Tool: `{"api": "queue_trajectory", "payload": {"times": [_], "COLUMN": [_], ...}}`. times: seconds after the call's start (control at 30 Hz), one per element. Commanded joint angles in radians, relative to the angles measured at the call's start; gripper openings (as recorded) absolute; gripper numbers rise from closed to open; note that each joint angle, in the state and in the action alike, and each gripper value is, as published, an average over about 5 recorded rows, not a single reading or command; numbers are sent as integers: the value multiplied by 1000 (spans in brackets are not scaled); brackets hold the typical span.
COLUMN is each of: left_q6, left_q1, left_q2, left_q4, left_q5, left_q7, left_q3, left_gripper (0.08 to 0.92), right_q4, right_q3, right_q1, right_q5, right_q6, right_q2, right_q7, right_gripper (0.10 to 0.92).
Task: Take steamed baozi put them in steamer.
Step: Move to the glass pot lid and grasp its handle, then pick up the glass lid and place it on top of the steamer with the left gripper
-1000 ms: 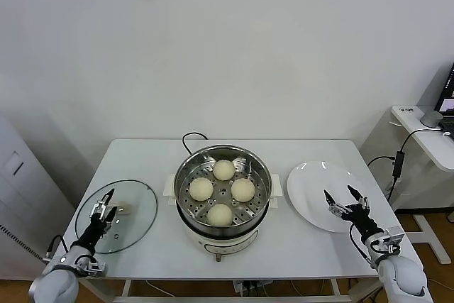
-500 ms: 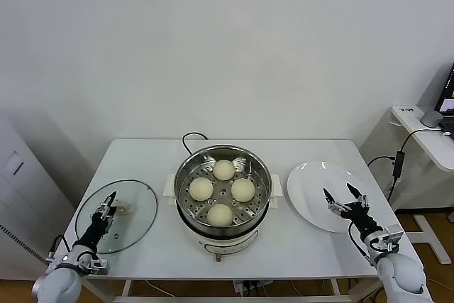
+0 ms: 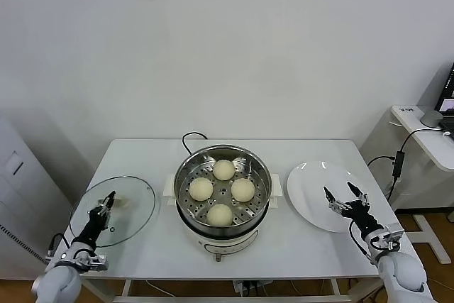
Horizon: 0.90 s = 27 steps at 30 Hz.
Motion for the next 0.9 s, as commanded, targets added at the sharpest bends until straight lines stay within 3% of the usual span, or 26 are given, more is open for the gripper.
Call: {"api": "queue_trajectory", "payload": {"times": [0.03,0.53,0.9], "left_q6": [7,179,408], "left_q1": [20,45,51], "left_q2": [18,126,171], "left_q4": [-112,-365,-645], "left_q5": [-59,-220,-177], "left_q7": [11,195,371], "left_q3": [-20,-41,90], "left_gripper": [105,105,105], "right_q4": [3,16,22], "right_q3": [-3,-8,-18], "right_q1": [3,11,28], "right_q5": [-2,0,2], "right_q6": [-1,-6,-11], "right_q2": [-1,-6,-11], "right_q7": [-1,0,5], "right_gripper": [823,823,823]}}
